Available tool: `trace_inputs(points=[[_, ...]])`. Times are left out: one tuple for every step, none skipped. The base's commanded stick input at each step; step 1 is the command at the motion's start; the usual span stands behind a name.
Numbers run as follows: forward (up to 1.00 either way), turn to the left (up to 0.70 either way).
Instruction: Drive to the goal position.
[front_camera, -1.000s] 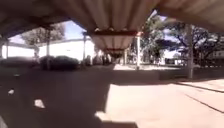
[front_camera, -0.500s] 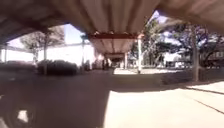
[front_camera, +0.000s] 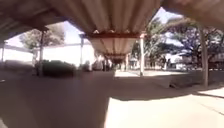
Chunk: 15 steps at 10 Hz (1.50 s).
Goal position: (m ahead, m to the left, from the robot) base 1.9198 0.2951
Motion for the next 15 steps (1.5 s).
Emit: trace_inputs(points=[[0.85,0.00],[0.85,0.00],[0.85,0.00],[0.85,0.00],[0.85,0.00],[0.85,0.00],[0.85,0.00],[0.85,0.00],[0.85,0.00],[0.85,0.00],[0.85,0.00],[0.85,0.00],[0.85,0.00],[0.85,0.00],[0.85,0.00]])
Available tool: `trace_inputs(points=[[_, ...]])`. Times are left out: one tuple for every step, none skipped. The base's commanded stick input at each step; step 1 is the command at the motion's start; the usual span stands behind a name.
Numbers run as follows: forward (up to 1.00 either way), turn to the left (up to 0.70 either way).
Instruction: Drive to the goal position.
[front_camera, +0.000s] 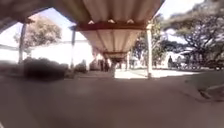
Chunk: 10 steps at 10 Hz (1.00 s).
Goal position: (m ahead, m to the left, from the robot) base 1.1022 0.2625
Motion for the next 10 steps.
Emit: trace_inputs(points=[[0.85,0.00],[0.85,0.00],[0.85,0.00],[0.85,0.00],[0.85,0.00],[0.85,0.00],[0.85,0.00],[0.85,0.00],[0.85,0.00],[0.85,0.00]])
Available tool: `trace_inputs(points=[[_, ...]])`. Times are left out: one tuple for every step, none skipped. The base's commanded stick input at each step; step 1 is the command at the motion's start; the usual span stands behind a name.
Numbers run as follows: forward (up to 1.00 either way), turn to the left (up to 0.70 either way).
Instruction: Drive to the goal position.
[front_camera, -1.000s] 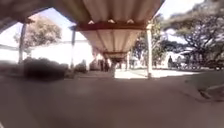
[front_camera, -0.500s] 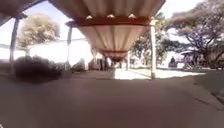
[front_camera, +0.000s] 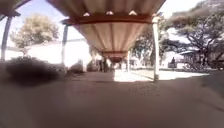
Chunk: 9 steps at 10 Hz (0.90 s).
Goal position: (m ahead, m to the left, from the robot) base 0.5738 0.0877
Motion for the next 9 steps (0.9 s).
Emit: trace_inputs(points=[[0.85,0.00],[0.85,0.00],[0.85,0.00],[0.85,0.00],[0.85,0.00],[0.85,0.00],[0.85,0.00],[0.85,0.00],[0.85,0.00]])
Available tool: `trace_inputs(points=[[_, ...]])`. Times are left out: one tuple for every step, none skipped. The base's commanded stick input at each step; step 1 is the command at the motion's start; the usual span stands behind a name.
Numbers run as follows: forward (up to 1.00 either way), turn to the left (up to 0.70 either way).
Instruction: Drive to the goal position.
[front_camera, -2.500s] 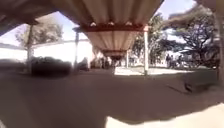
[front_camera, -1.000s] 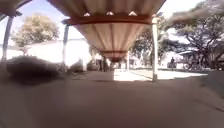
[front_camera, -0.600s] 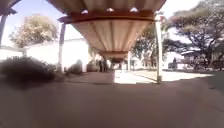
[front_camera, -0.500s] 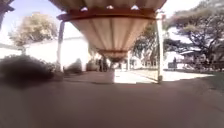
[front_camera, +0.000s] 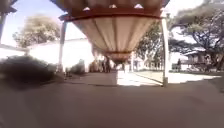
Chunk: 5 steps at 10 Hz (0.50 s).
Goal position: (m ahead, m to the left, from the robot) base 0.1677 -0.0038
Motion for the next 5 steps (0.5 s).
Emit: trace_inputs(points=[[0.85,0.00],[0.85,0.00],[0.85,0.00],[0.85,0.00],[0.85,0.00]])
